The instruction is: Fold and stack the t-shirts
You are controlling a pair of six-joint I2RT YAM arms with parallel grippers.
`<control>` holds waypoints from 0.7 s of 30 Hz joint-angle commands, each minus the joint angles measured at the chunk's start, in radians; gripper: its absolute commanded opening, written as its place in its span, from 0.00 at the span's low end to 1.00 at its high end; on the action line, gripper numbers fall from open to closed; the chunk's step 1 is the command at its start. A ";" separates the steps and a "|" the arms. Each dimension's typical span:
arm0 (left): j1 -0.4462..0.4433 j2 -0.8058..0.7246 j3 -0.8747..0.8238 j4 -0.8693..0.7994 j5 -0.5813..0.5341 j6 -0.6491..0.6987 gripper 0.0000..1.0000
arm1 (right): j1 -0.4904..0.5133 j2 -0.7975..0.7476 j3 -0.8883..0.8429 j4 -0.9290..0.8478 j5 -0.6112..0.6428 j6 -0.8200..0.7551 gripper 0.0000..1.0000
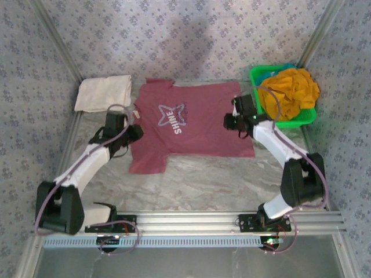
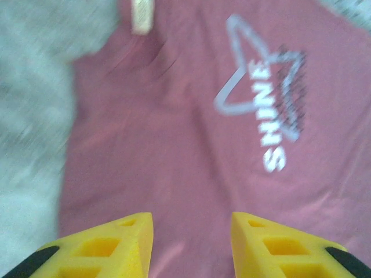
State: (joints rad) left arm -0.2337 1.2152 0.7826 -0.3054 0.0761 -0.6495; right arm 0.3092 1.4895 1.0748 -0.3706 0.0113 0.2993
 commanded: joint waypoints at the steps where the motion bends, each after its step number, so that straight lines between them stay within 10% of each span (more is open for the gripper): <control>1: 0.004 -0.116 -0.105 -0.284 -0.062 -0.046 0.42 | 0.048 -0.061 -0.161 0.119 0.031 -0.016 0.34; 21: 0.044 -0.120 -0.324 -0.029 0.077 -0.006 0.49 | 0.157 -0.197 -0.384 0.344 0.127 -0.048 0.46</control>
State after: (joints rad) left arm -0.1898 1.0809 0.4671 -0.4084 0.1093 -0.6876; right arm 0.4583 1.2873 0.7025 -0.0467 0.1139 0.2531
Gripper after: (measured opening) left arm 0.488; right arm 0.460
